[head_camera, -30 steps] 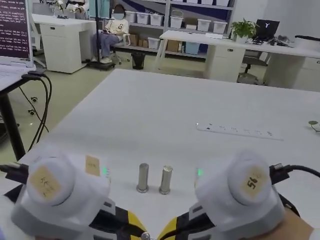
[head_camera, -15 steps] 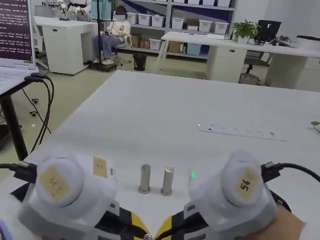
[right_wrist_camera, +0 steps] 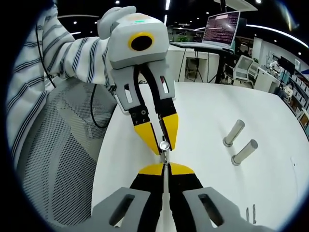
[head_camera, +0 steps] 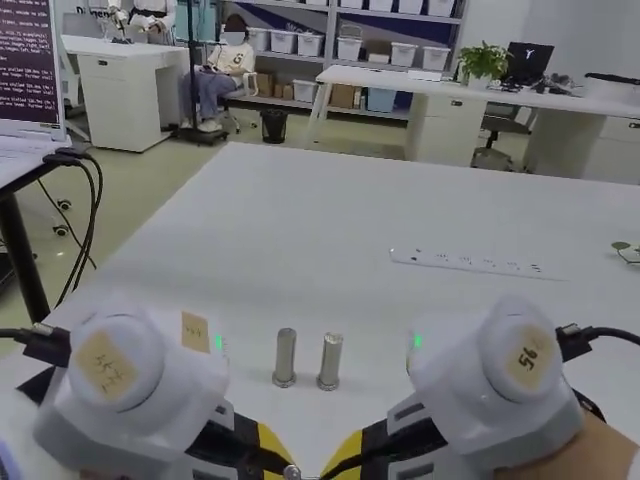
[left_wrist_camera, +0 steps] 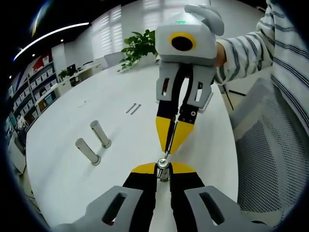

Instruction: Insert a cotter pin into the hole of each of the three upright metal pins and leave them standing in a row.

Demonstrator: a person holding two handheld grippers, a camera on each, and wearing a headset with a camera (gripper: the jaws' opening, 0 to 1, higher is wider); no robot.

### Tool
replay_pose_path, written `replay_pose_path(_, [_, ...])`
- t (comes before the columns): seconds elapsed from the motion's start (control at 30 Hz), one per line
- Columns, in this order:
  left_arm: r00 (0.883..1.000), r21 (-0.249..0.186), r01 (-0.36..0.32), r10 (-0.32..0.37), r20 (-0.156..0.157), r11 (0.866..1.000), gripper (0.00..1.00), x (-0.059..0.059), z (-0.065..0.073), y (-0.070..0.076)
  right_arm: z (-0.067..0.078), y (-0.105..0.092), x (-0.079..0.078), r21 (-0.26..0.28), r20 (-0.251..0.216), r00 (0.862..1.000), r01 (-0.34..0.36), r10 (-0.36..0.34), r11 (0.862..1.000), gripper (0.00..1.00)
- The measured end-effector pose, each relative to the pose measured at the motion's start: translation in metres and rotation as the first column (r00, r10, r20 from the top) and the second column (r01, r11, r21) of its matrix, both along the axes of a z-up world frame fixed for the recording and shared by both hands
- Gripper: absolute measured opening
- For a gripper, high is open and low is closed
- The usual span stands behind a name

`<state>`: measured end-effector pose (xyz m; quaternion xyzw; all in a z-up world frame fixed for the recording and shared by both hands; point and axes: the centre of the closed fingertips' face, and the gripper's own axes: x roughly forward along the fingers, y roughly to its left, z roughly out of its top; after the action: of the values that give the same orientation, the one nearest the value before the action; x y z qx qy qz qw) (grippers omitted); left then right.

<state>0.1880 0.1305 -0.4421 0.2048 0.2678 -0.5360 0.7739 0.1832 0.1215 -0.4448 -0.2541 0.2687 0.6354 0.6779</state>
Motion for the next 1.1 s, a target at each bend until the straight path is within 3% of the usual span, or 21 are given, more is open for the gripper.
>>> replay_pose_path(0.27, [1.0,0.01,0.009,-0.009,0.009,1.0,0.06,-0.001,0.0,0.0,0.002,0.004,-0.001,0.019,-0.014,1.0,0.005,-0.005,1.0,0.0])
replay_pose_path(0.57, [1.0,-0.011,-0.019,0.019,-0.023,1.0,0.06,-0.004,-0.004,-0.001,0.002,0.007,-0.002,0.03,-0.018,1.0,0.009,-0.008,1.0,0.0])
replay_pose_path(0.73, [1.0,-0.008,-0.023,0.023,-0.012,1.0,0.06,-0.005,-0.004,0.0,0.001,0.004,-0.005,0.049,-0.009,1.0,0.015,-0.014,0.999,0.0])
replay_pose_path(0.93, [0.997,-0.047,-0.07,0.07,-0.013,0.996,0.17,-0.008,0.003,0.006,-0.001,-0.001,-0.006,0.076,-0.017,0.998,0.058,-0.057,0.995,0.09])
replay_pose_path(1.1, [0.993,-0.093,-0.115,0.114,-0.018,0.989,0.23,-0.014,0.014,0.01,-0.011,-0.002,-0.007,0.134,-0.076,0.99,0.125,-0.116,0.983,0.12])
